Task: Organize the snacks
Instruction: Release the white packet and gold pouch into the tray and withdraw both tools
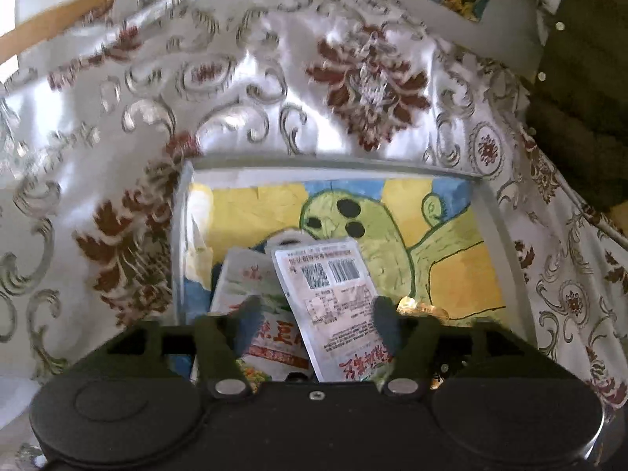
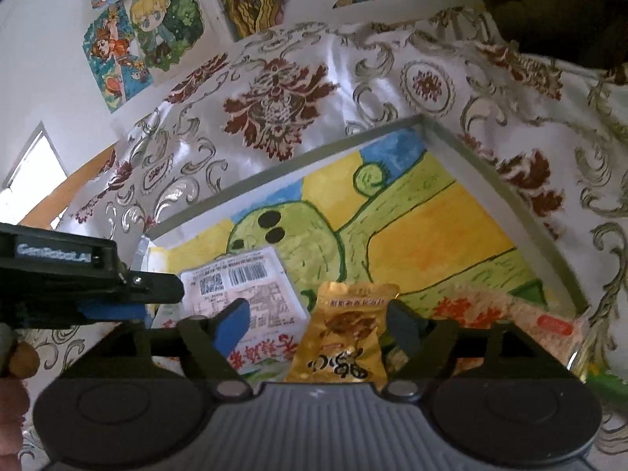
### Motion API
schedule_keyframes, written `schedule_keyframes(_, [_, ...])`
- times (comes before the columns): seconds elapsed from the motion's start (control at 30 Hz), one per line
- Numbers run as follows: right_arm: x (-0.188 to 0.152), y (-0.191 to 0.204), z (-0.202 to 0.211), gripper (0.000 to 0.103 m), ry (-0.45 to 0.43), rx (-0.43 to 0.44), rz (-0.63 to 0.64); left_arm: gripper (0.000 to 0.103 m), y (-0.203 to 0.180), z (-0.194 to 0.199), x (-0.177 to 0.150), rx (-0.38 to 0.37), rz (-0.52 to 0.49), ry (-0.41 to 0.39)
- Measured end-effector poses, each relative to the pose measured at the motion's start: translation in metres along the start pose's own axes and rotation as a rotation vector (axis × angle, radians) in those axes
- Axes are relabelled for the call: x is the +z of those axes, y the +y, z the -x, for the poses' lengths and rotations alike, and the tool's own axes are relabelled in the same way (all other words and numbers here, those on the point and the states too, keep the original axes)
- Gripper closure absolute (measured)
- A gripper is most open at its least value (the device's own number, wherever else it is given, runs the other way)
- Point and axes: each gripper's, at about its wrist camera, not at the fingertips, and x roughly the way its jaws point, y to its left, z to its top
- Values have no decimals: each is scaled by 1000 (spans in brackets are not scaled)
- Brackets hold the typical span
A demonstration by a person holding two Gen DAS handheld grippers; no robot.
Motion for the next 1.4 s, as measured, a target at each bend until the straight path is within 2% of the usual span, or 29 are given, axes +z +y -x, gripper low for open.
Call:
schedule_keyframes(0.13, [8,5,13,5,-31,-14,20,16,2,28,-1,-21,12,-70])
schedule_keyframes(0.23, [13,8,25,0,-48,-9,15,9,12,52,-2,-56,100,-114])
schedule_keyframes(0.43, [22,11,62,0,-91,-8,-65,1,16,98,-12,22,121,-203])
schedule_keyframes(0.57, [26,22,97,0,-129,-29,-6,1,18,131,-26,77,118,-255])
schedule_keyframes(0.73, [11,19,145,0,-173,-16,-72,1,15,163,-52,132,105,-283])
schedule_keyframes(0.9, [-4,17,184,0,-195,-27,-57,1,16,193,-86,123,164,-310])
schedule_keyframes(0.97, [-11,16,202,0,-213,-35,-41,1,14,203,-99,147,167,-313])
schedule_keyframes(1.17, [-35,8,245,0,-228,-49,-13,1,0,228,-132,213,89,-310])
schedule_keyframes(1.4, [-66,-6,289,0,-232,-64,-24,1,-29,257,-176,253,-1,-301])
